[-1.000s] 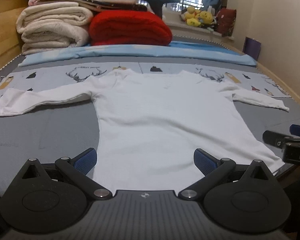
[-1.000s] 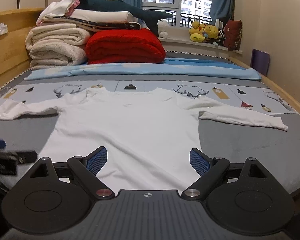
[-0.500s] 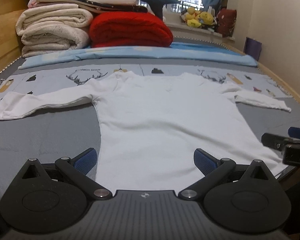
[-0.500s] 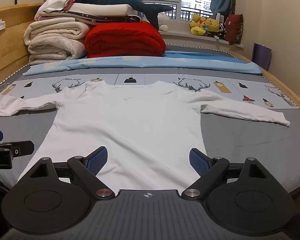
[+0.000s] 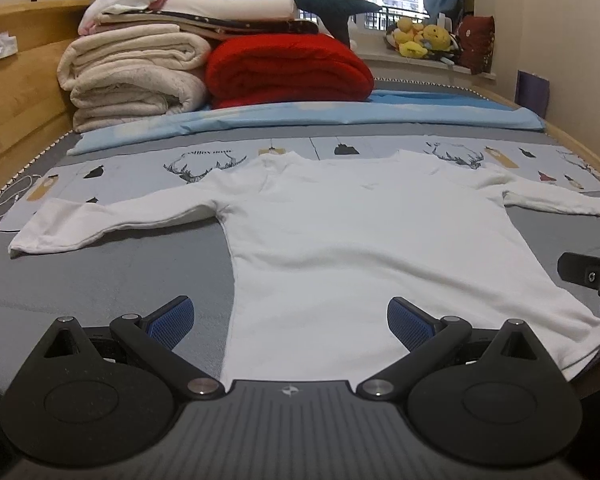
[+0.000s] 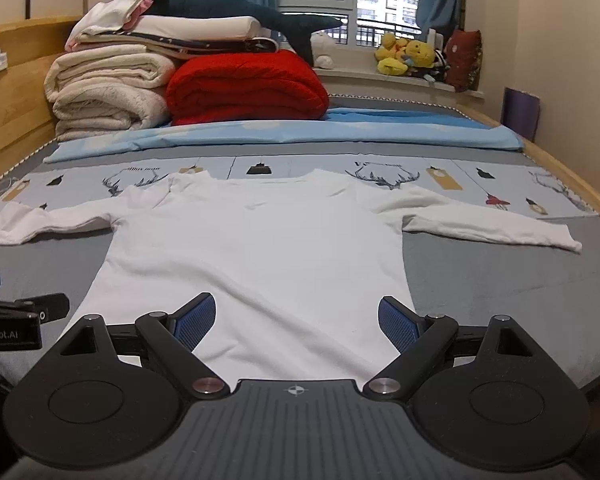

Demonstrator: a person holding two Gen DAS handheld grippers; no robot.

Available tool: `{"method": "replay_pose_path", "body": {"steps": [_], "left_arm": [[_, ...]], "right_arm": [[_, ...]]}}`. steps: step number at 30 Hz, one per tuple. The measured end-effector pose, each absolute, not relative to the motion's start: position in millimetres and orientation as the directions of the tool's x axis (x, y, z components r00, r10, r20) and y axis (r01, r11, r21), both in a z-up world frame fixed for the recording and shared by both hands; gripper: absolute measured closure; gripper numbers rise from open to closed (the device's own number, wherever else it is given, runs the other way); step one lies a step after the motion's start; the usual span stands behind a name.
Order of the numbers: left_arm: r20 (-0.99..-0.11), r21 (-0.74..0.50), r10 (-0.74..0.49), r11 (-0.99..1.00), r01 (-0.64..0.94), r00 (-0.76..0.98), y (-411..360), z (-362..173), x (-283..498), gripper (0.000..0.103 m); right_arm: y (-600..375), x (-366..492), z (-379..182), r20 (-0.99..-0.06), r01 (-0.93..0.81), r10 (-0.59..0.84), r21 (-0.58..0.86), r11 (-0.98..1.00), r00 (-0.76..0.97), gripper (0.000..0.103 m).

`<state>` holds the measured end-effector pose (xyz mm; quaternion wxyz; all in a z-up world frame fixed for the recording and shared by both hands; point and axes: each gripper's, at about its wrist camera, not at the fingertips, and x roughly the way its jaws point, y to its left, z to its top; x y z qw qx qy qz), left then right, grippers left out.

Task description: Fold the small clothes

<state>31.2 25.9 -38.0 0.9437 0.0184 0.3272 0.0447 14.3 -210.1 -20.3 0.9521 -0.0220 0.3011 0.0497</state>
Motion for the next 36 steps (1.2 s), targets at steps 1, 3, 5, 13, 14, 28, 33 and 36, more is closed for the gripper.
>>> {"method": "replay_pose_path", "body": {"steps": [1,3,5,13,14,28,33,36], "left_arm": [[-0.615,0.069,0.102,0.995,-0.075,0.782,25.1,-37.8,31.3,0.000],[-0.613,0.085,0.116,0.993,-0.080,0.781,24.0,-37.8,31.7,0.000],[-0.623,0.083,0.115,0.993,-0.080,0.774,23.3,-38.6,32.3,0.000],[-0.653,0.037,0.067,0.998,-0.056,0.755,25.9,-41.2,36.0,0.000],[-0.649,0.037,0.066,0.998,-0.055,0.758,25.8,-40.9,35.8,0.000],[-0.671,0.008,0.043,0.999,-0.051,0.740,29.3,-42.0,39.0,0.000],[-0.674,0.009,0.041,0.999,-0.047,0.738,27.7,-43.5,38.6,0.000],[-0.679,0.005,0.042,0.999,-0.052,0.733,29.7,-44.8,39.9,0.000]], "right_arm": [[-210.2,14.9,-20.5,-0.578,-0.108,0.084,-0.006,0.994,0.812,0.014],[-209.9,15.5,-21.0,-0.584,-0.109,0.090,0.003,0.994,0.807,0.014],[-209.1,15.7,-21.7,-0.591,-0.117,0.102,0.014,0.993,0.800,0.014],[-205.7,15.4,-22.8,-0.596,-0.128,0.093,-0.015,0.992,0.797,0.014],[-205.6,15.7,-23.0,-0.598,-0.125,0.090,-0.017,0.992,0.797,0.014],[-206.5,20.4,-25.1,-0.617,-0.109,0.074,-0.019,0.994,0.784,0.014],[-207.7,20.4,-25.9,-0.623,-0.107,0.074,-0.016,0.994,0.779,0.014],[-207.1,22.2,-26.2,-0.629,-0.108,0.067,-0.027,0.994,0.775,0.014]]}}
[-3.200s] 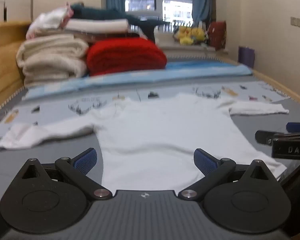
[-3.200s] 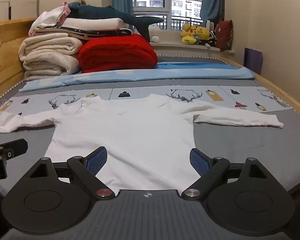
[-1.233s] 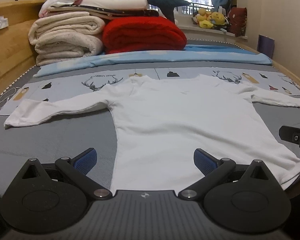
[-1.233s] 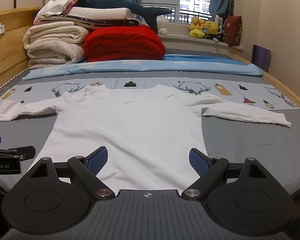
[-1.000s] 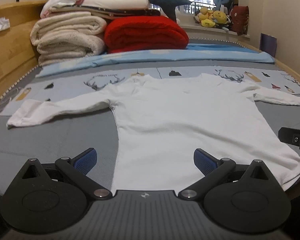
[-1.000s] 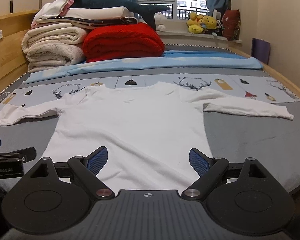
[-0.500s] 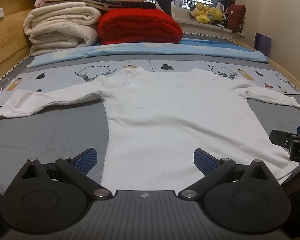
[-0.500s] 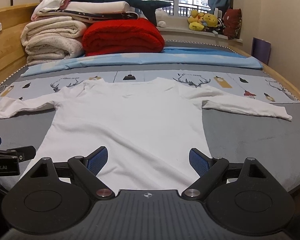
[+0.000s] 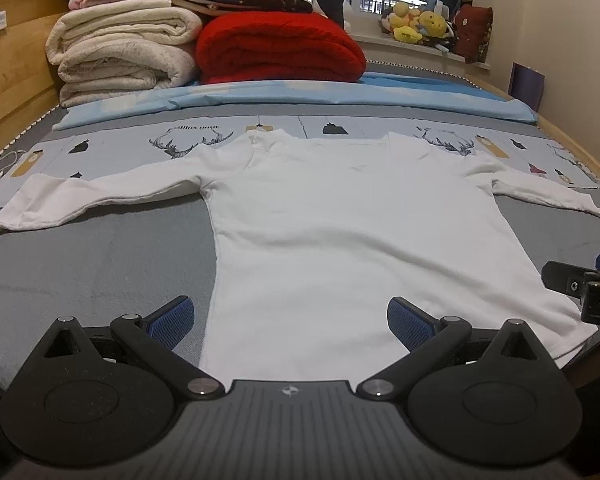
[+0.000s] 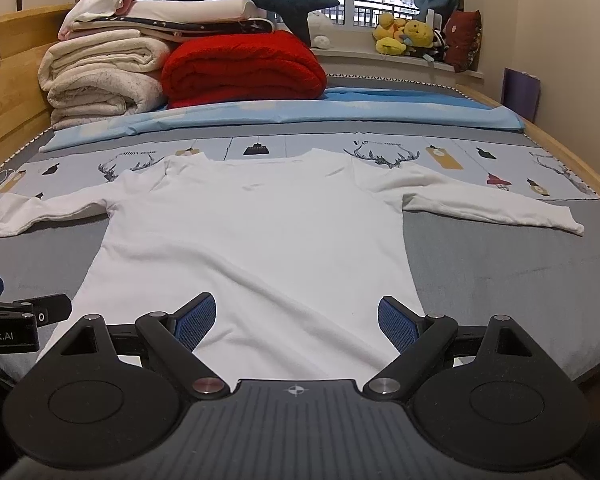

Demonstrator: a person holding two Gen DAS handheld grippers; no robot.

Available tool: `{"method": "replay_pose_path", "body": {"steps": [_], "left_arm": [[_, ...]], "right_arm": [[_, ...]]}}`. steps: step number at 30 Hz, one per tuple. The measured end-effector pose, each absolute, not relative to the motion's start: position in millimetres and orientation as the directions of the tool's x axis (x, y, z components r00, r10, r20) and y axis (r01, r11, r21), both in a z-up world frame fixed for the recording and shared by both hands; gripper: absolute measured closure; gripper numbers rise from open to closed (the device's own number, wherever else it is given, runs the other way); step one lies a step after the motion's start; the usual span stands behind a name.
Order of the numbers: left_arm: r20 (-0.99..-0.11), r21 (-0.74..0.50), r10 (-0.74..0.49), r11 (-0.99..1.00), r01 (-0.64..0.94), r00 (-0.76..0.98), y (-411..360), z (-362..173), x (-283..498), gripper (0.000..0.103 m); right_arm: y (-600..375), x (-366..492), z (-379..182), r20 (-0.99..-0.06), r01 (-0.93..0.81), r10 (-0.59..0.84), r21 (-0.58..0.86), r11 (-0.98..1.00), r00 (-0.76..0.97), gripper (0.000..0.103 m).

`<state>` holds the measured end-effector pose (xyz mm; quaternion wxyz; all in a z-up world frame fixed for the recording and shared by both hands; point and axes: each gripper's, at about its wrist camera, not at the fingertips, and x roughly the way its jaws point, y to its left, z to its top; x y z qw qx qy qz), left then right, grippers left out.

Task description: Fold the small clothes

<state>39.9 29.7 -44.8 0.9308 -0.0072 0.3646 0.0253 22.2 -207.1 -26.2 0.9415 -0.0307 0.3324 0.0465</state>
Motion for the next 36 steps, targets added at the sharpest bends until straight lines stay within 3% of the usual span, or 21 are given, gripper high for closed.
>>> {"method": "replay_pose_path", "body": {"steps": [3,7,14,18,21,23,26,29,32,35,36], "left_arm": [[-0.712,-0.019,0.046,0.996,-0.084,0.701,42,-50,49,0.007],[-0.759,-0.074,0.068,0.979,-0.189,0.647,84,-55,75,0.037],[-0.883,-0.149,-0.012,0.955,-0.257,0.469,128,-92,98,0.039],[-0.916,-0.136,-0.029,0.961,-0.240,0.400,129,-112,93,0.048],[-0.933,-0.096,-0.009,0.969,-0.227,0.360,132,-123,91,0.064],[-0.930,-0.090,-0.013,0.977,-0.193,0.368,132,-123,88,0.093],[-0.923,-0.094,0.000,0.970,-0.224,0.385,146,-116,75,0.103],[-0.929,-0.008,0.103,0.955,-0.295,0.357,158,-113,62,0.103],[-0.932,-0.188,-0.058,0.922,-0.340,0.357,176,-116,55,0.103],[-0.906,-0.286,-0.146,0.904,-0.318,0.398,175,-113,53,0.083],[-0.906,-0.290,-0.156,0.906,-0.309,0.394,171,-112,53,0.070]], "right_arm": [[-212,29,-28,-0.637,-0.076,0.014,-0.069,0.995,0.771,0.015],[-242,49,-42,-0.710,0.057,-0.110,-0.099,0.993,0.695,0.015],[-305,73,-68,-0.780,0.207,-0.170,-0.053,0.977,0.603,0.020],[-336,77,-91,-0.817,0.279,-0.165,-0.005,0.960,0.552,0.020],[-346,77,-102,-0.845,0.299,-0.143,0.021,0.954,0.516,0.022],[-344,77,-107,-0.860,0.296,-0.139,0.015,0.955,0.491,0.022],[-342,76,-111,-0.871,0.295,-0.136,0.011,0.956,0.472,0.023],[-342,78,-110,-0.871,0.294,-0.126,0.022,0.956,0.475,0.024],[-341,80,-113,-0.878,0.288,-0.115,0.026,0.957,0.464,0.029],[-344,81,-117,-0.889,0.301,-0.114,0.028,0.953,0.443,0.044],[-346,80,-118,-0.893,0.317,-0.120,0.027,0.948,0.434,0.049]]}}
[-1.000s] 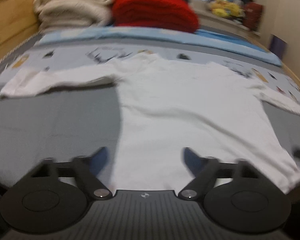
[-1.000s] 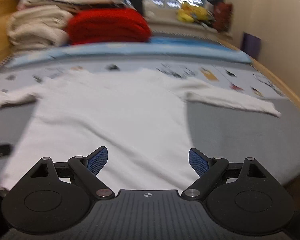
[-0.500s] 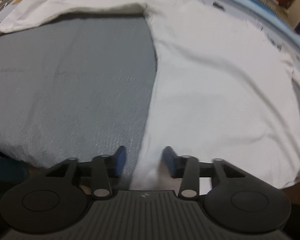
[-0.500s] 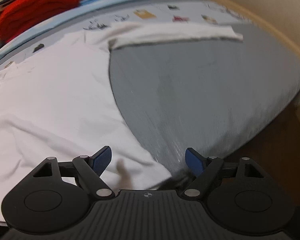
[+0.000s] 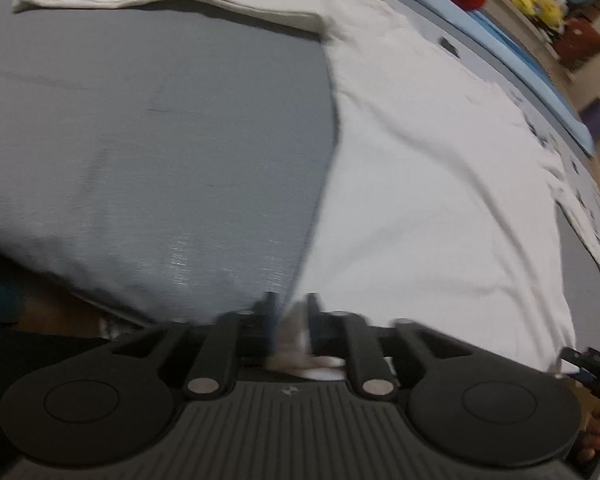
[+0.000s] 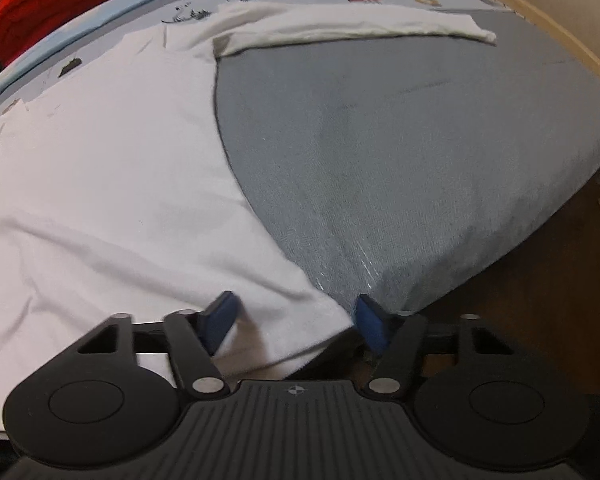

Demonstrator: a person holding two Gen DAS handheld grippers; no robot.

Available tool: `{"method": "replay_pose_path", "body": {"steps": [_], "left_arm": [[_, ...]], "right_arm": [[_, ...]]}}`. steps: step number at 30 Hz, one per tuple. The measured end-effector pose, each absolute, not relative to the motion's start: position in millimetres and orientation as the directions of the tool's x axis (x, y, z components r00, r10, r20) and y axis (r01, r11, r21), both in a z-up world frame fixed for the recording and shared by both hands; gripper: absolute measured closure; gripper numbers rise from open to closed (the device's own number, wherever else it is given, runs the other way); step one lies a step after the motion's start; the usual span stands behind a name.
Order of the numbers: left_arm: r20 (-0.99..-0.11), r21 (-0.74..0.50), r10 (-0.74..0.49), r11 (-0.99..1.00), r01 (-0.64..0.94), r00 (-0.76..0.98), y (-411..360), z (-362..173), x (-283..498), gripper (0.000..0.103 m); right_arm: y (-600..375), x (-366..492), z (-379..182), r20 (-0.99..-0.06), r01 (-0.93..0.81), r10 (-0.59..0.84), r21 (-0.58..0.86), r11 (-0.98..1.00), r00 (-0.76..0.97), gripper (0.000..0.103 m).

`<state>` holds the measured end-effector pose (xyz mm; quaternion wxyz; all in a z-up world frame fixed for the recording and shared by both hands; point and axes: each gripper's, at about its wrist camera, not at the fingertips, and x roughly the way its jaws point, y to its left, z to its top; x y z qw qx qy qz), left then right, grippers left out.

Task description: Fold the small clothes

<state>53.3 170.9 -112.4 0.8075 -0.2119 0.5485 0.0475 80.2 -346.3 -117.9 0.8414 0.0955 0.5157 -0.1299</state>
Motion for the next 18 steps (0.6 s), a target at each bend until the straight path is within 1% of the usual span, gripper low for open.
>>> {"method": "replay_pose_path", "body": {"steps": [1,3,4,6,7,8,9,12,14,15,16,17,18], "left_arm": [[-0.907,-0.294,-0.165,0.907,-0.302,0.387,167,-115,54,0.068],[-0.915,-0.294,-0.180,0.910,-0.291,0.362,161,-121,55,0.068],[-0.919,-0.284,-0.174,0.915,-0.286,0.354,156,-124,56,0.068],[-0.928,-0.239,-0.140,0.935,-0.262,0.346,148,-125,57,0.069],[-0.931,-0.218,-0.125,0.945,-0.246,0.343,148,-128,61,0.081],[-0.934,-0.191,-0.105,0.954,-0.231,0.340,147,-127,61,0.093],[-0.938,-0.173,-0.090,0.959,-0.225,0.336,148,-125,62,0.100],[-0.916,-0.197,-0.093,0.952,-0.235,0.391,157,-108,52,0.103],[-0.899,-0.207,-0.097,0.953,-0.220,0.426,160,-99,43,0.103],[-0.904,-0.195,-0.091,0.958,-0.211,0.419,159,-98,40,0.103],[-0.919,-0.151,-0.061,0.967,-0.205,0.390,157,-102,40,0.103],[-0.934,-0.099,-0.021,0.974,-0.203,0.355,156,-108,39,0.103],[-0.945,-0.072,0.000,0.976,-0.207,0.328,157,-113,40,0.103]], "right_arm": [[-349,80,-119,-0.895,0.331,-0.123,0.029,0.943,0.428,0.050],[-354,78,-120,-0.898,0.353,-0.125,0.036,0.935,0.422,0.060],[-355,77,-120,-0.899,0.358,-0.122,0.041,0.933,0.420,0.063],[-358,75,-122,-0.900,0.364,-0.112,0.054,0.930,0.421,0.077],[-359,74,-122,-0.899,0.364,-0.108,0.060,0.930,0.424,0.080],[-360,73,-121,-0.897,0.363,-0.101,0.069,0.929,0.430,0.087],[-360,71,-120,-0.894,0.363,-0.089,0.085,0.928,0.438,0.096],[-365,63,-103,-0.861,0.386,-0.072,0.149,0.910,0.504,0.096],[-368,55,-89,-0.830,0.387,-0.039,0.218,0.896,0.557,0.096],[-368,52,-84,-0.815,0.375,-0.022,0.243,0.895,0.580,0.096],[-368,52,-84,-0.818,0.368,-0.022,0.235,0.899,0.575,0.097],[-368,54,-89,-0.839,0.374,-0.034,0.206,0.904,0.544,0.097],[-371,57,-97,-0.867,0.392,-0.046,0.176,0.903,0.496,0.096]]}}
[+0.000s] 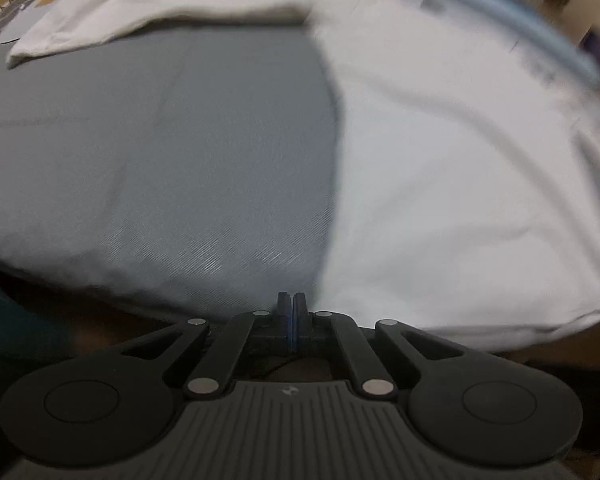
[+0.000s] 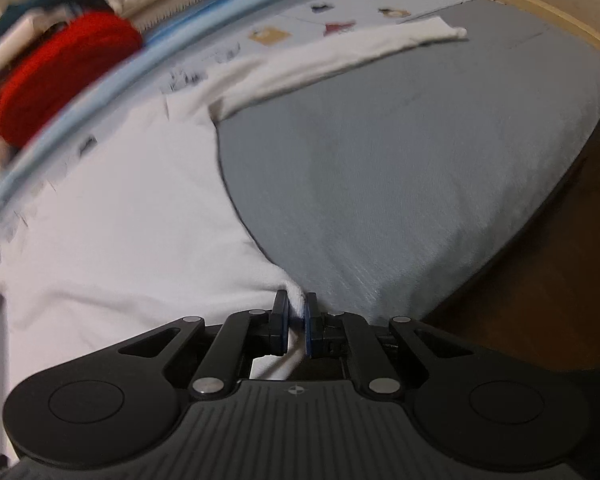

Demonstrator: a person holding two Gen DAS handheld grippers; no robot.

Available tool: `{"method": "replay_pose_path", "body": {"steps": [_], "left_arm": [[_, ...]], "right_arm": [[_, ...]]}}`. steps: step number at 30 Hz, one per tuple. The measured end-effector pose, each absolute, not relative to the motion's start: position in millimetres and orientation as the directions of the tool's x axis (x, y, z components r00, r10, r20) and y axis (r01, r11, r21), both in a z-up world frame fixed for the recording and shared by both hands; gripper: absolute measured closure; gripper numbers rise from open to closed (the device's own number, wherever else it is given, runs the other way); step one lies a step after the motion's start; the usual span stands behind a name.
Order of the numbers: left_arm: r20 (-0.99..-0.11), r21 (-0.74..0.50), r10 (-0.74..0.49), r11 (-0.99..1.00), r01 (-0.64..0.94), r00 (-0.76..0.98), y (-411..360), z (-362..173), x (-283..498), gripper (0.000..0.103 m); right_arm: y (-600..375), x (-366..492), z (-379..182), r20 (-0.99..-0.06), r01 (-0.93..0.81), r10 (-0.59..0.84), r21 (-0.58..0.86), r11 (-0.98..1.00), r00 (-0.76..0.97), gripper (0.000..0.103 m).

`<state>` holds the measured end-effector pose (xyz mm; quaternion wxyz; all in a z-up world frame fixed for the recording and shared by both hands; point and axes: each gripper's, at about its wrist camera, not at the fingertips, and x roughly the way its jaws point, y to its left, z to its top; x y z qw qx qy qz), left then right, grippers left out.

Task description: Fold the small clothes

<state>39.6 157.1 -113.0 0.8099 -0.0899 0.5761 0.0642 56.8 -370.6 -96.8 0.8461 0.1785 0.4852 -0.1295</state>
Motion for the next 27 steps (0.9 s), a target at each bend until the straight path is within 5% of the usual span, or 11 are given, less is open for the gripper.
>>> {"method": "replay_pose_path", "body": {"steps": [5,7,9,10,27], "left_arm": [[-0.916,-0.190,-0.088,0.954,-0.230,0.391,164,-102,39,0.095],[-0.904,-0.250,-0.134,0.936,-0.248,0.406,165,-102,41,0.068],[-0.905,-0.280,-0.158,0.920,-0.273,0.395,165,-110,49,0.066],[-0.907,-0.286,-0.163,0.915,-0.283,0.389,165,-112,49,0.066],[-0.897,-0.408,-0.323,0.868,-0.283,0.301,141,-128,46,0.064]], "right_arm": [[-365,64,-105,-0.898,0.398,-0.088,0.102,0.912,0.431,0.095],[-364,64,-95,-0.875,0.401,-0.109,0.103,0.910,0.472,0.090],[-365,64,-92,-0.866,0.414,-0.122,0.105,0.904,0.485,0.070],[-367,64,-93,-0.867,0.422,-0.120,0.110,0.900,0.484,0.068],[-359,64,-94,-0.872,0.392,-0.096,0.115,0.913,0.479,0.068]]}}
